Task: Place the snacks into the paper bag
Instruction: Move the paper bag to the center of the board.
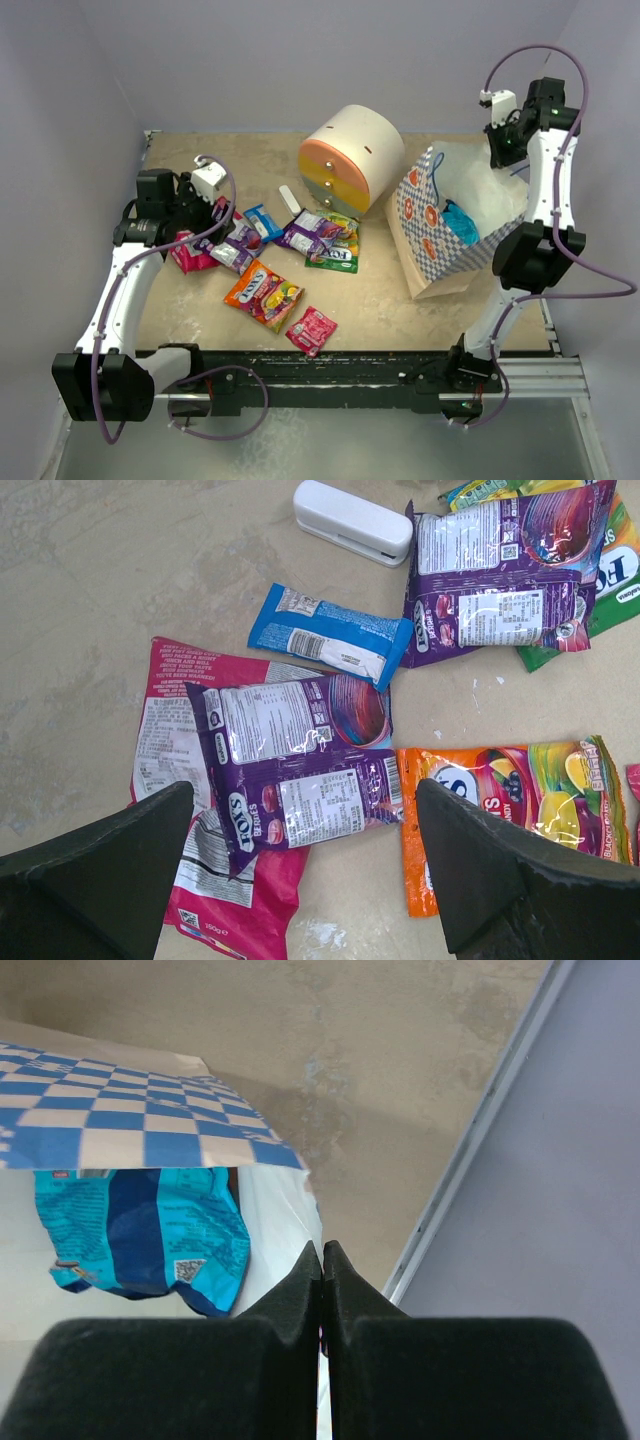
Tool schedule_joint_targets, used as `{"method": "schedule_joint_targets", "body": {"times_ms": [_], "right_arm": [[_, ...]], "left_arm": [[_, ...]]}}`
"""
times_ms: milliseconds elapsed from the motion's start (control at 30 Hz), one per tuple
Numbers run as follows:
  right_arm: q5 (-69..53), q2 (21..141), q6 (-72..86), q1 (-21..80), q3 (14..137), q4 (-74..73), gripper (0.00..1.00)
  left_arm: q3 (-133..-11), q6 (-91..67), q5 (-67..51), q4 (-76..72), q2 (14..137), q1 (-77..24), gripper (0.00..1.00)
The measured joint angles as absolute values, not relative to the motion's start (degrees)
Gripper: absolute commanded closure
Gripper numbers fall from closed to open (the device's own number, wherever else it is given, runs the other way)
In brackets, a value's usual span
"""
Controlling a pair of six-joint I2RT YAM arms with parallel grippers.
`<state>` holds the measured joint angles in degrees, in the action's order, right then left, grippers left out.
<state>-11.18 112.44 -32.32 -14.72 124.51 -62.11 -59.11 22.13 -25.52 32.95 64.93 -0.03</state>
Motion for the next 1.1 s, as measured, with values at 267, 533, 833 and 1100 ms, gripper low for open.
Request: {"method": "schedule_joint_targets", "body": {"times_ms": [267,533,833,1100], "right_arm": [[-9.6,111.5,-26.2,-14.6,121.7,-58.2,0.91],[-9.5,107.5,-25.6,-14.6,116.2,-54.8,0.63],[-8.4,104.2,-26.5,-14.6,115.7,-54.1,0.46],[-8.4,101.4,-27.9,-14.5,115.7,-54.2,0.42]], "left_arm": [[-59.1,22.7,-24.4,32.7,65.5,0.0,0.04],[-59.5,23.6,-21.1,34.0,72.1,0.0,0.11],[-62.8,26.6,-20.8,35.2,79.0,2.4,0.16],[-68.2,28.8,-24.2,37.4,86.9,6.2,0.22]]}}
